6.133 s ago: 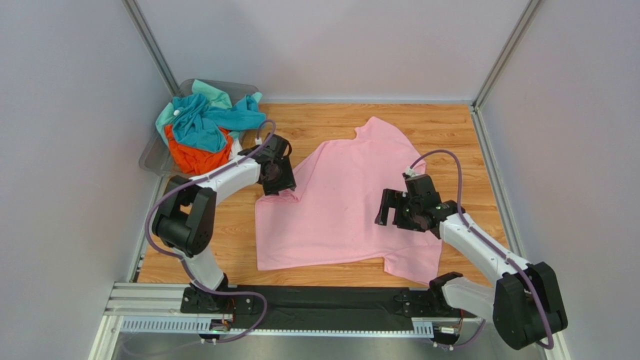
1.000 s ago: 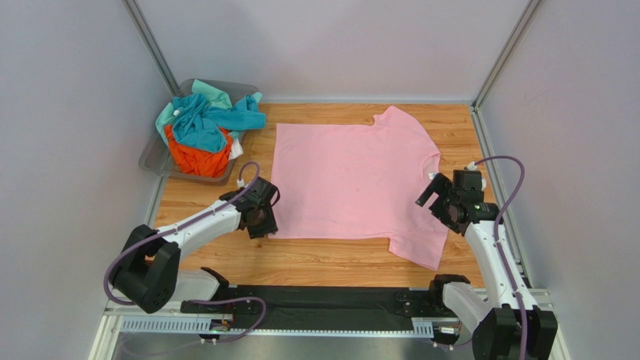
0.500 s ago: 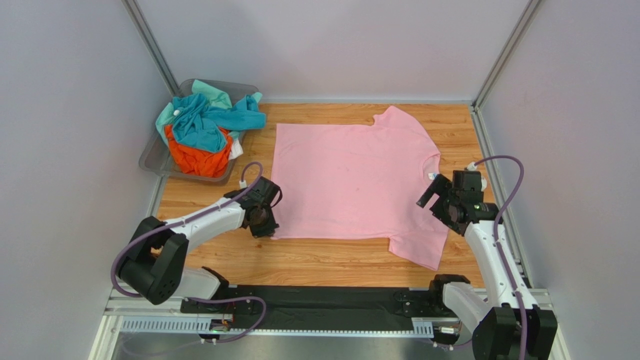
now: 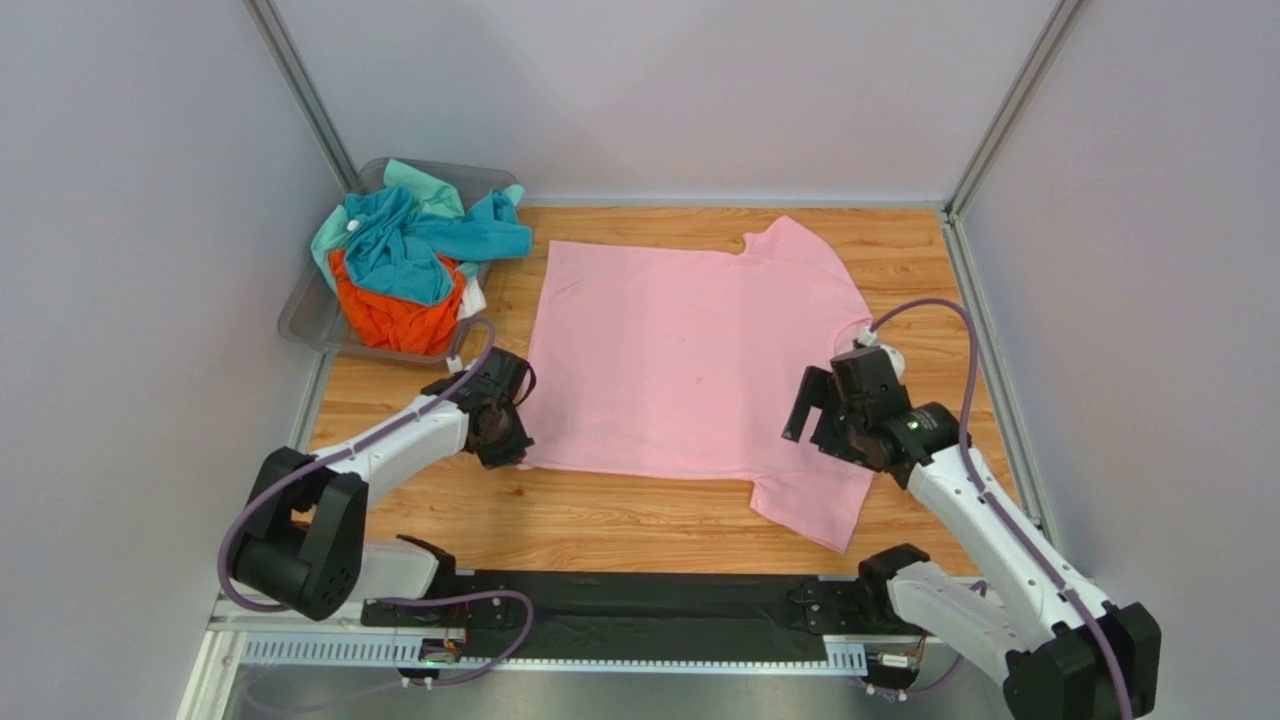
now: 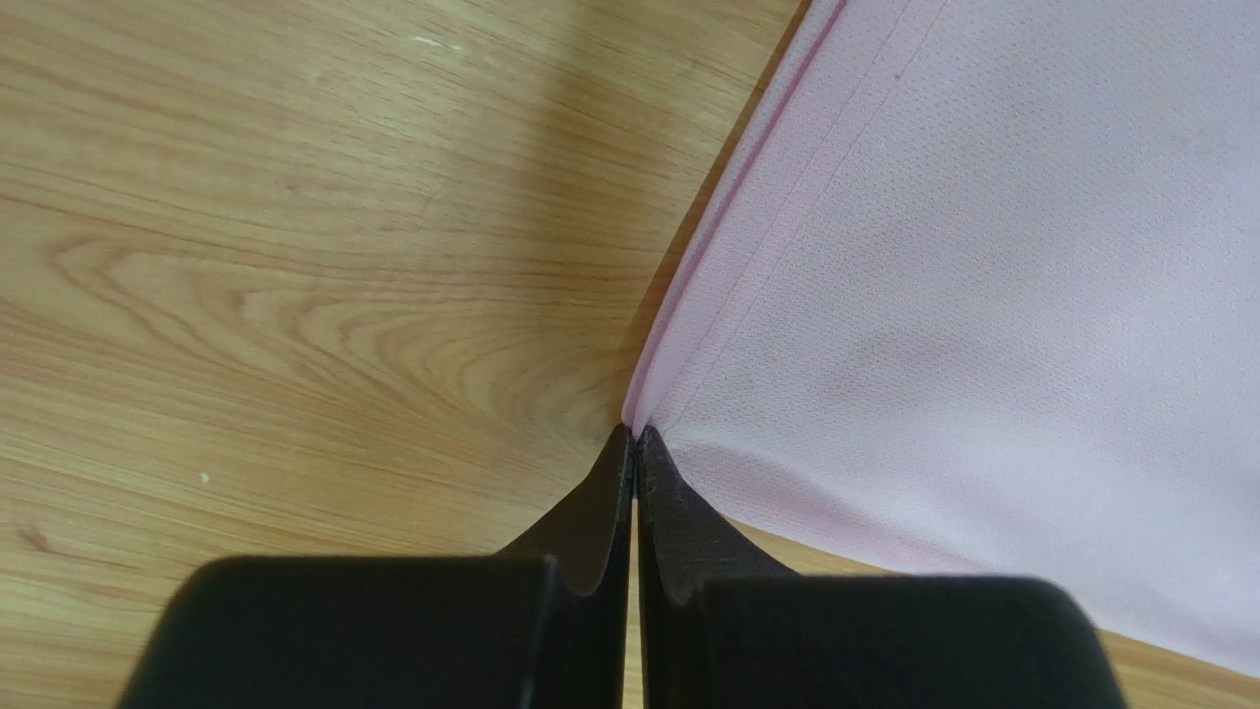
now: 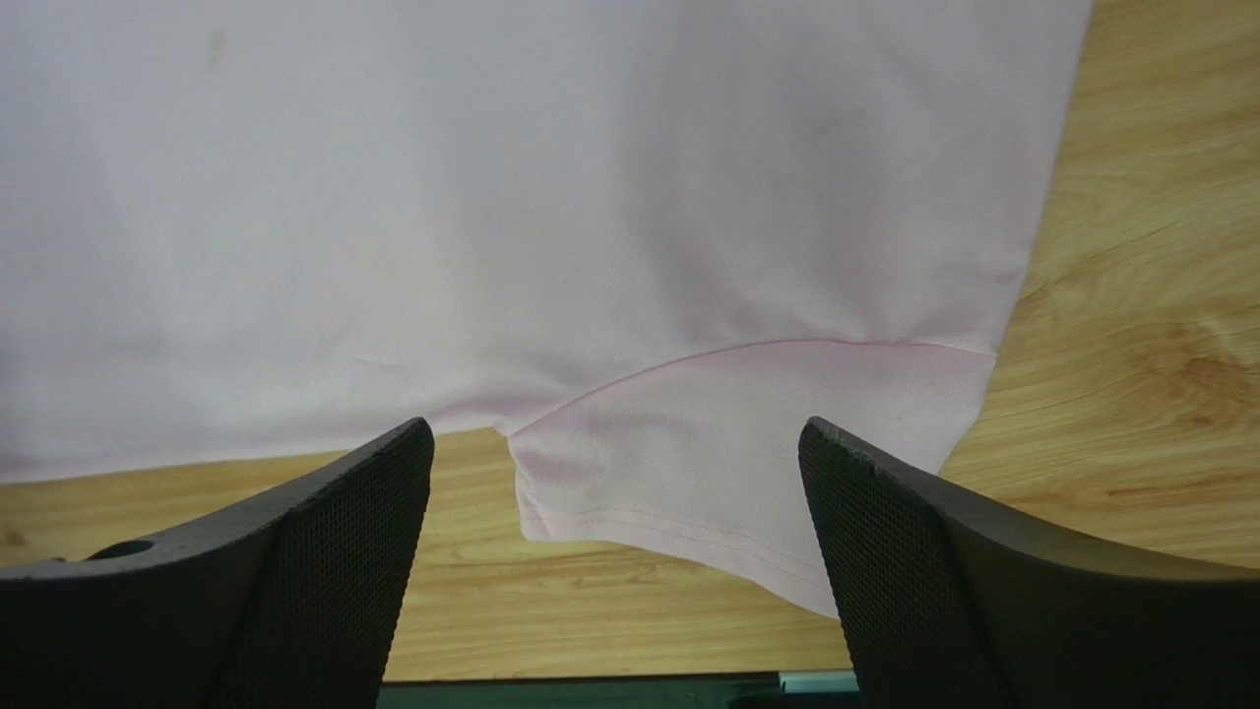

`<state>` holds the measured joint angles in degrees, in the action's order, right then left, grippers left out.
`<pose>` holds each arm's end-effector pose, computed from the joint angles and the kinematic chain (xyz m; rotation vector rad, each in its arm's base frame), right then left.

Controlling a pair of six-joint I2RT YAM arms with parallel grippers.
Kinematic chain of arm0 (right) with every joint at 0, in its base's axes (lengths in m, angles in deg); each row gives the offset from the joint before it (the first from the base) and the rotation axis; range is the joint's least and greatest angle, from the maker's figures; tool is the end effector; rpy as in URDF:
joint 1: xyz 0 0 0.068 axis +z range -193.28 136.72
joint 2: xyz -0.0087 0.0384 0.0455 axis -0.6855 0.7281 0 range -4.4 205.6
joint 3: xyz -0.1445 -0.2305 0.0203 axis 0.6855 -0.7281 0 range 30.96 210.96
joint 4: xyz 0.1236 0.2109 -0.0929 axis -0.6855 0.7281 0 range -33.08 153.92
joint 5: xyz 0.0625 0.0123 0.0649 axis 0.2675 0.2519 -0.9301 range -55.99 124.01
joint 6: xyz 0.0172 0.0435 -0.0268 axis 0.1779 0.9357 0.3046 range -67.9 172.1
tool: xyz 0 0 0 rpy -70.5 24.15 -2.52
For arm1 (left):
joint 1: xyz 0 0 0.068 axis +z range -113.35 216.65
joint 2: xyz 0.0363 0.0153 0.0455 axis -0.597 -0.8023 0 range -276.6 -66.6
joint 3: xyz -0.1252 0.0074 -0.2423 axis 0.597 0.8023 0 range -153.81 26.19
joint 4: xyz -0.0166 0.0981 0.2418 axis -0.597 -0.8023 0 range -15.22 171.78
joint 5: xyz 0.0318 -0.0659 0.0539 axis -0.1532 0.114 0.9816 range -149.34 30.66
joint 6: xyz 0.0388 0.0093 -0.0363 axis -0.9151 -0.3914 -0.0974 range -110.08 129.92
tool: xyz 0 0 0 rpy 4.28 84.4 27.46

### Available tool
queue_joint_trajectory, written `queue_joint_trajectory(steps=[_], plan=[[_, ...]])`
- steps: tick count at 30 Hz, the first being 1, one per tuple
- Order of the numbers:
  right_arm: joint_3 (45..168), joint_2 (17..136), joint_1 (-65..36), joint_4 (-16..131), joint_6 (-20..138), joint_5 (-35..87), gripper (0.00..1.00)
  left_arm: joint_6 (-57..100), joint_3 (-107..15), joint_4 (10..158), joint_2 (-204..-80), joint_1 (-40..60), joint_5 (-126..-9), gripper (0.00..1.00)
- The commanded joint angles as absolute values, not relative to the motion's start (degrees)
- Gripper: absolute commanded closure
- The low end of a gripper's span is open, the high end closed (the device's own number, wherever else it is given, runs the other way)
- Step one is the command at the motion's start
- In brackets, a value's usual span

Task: Fold and stack the t-shirts
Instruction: Flatten the tshirt out, then fold the tshirt

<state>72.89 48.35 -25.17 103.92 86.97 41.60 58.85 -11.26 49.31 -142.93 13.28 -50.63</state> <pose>0.1634 0.0485 0.2441 0.4243 2.5413 0.1784 0.2049 -0.0827 0.1596 -0.6508 2.7118 -0.0985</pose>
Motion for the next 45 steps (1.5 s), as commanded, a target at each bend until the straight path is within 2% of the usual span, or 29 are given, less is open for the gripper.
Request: queue_joint_trajectory(steps=[1,8,15,27,30,31,34,39,40,41,43,45], plan=[[73.77,49.21,-19.38,109.56,94.17,46.66,0.07,56.07,-10.55,48.2,-140.26,13.89,-48.45,1.0],[68.94,46.93,-8.3,119.92,101.49,45.61,0.12,55.8,-9.58,49.25,-139.28,13.98,-50.2,1.0],[60.06,46.22,-7.77,113.35,103.69,37.61,0.21,55.71,-9.49,50.4,-139.9,13.98,-51.61,1.0],[60.05,56.68,-7.59,107.9,104.57,44.64,0.27,56.33,-8.35,50.66,-139.29,13.98,-52.84,1.0],[60.49,57.56,-7.68,107.98,104.57,45.52,0.38,56.5,-8.18,51.1,-139.37,13.98,-53.28,1.0],[60.49,57.74,-7.68,108.16,104.57,45.52,0.48,56.59,-8.09,51.19,-139.46,13.98,-53.28,1.0],[60.49,57.74,-7.77,108.16,104.22,44.91,0.69,56.77,-8.18,51.1,-139.29,13.98,-53.37,1.0],[61.45,56.33,-7.68,109.65,103.78,44.64,0.84,56.33,-8.79,50.66,-138.41,13.98,-53.89,1.0],[61.89,55.37,-7.68,110.09,103.69,44.99,0.92,56.33,-8.88,50.66,-137.88,13.98,-54.24,1.0],[62.16,54.67,-7.59,110.18,103.69,44.99,0.95,56.24,-8.88,50.66,-137.53,13.98,-54.59,1.0],[63.21,53.18,-7.68,109.66,102.81,44.9,1.0,56.15,-9.14,50.66,-136.65,13.98,-55.82,1.0],[64.7,52.64,-7.68,109.92,101.68,46.13,1.0,56.07,-9.67,50.49,-135.86,13.98,-56.35,1.0]])
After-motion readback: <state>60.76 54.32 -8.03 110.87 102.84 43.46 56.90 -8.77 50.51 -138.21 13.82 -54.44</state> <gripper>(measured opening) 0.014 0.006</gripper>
